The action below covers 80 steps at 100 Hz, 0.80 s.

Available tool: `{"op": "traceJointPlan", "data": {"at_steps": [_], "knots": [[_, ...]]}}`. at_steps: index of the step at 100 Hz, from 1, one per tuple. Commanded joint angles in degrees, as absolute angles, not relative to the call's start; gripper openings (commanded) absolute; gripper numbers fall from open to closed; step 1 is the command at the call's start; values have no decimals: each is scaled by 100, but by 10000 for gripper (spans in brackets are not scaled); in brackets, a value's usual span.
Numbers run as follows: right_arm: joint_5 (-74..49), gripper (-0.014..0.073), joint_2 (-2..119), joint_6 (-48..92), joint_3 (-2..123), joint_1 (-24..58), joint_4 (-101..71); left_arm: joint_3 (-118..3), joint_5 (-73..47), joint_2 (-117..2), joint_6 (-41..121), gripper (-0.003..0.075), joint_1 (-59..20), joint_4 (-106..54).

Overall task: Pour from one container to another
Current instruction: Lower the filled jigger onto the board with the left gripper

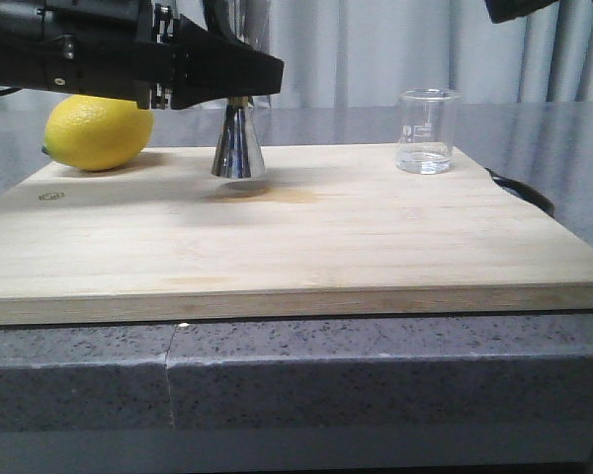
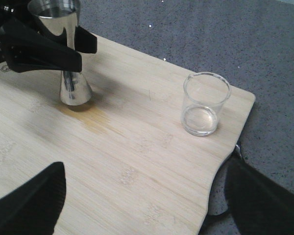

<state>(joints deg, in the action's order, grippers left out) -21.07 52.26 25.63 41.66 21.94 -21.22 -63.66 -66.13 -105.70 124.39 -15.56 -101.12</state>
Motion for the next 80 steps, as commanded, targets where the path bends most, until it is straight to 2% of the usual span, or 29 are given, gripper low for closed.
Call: {"op": "traceJointPlan", "data": {"at_steps": [1,80], "knots": [[-1641,597,5139,2594,4308,2155,-2124,-6494,-7207,-10307,12449,211,-1635,-10673],[-1476,597,5139,2594,4308,2155,-2124,-6181,-7207,-10319,12620,211,-1646,-10673]]}}
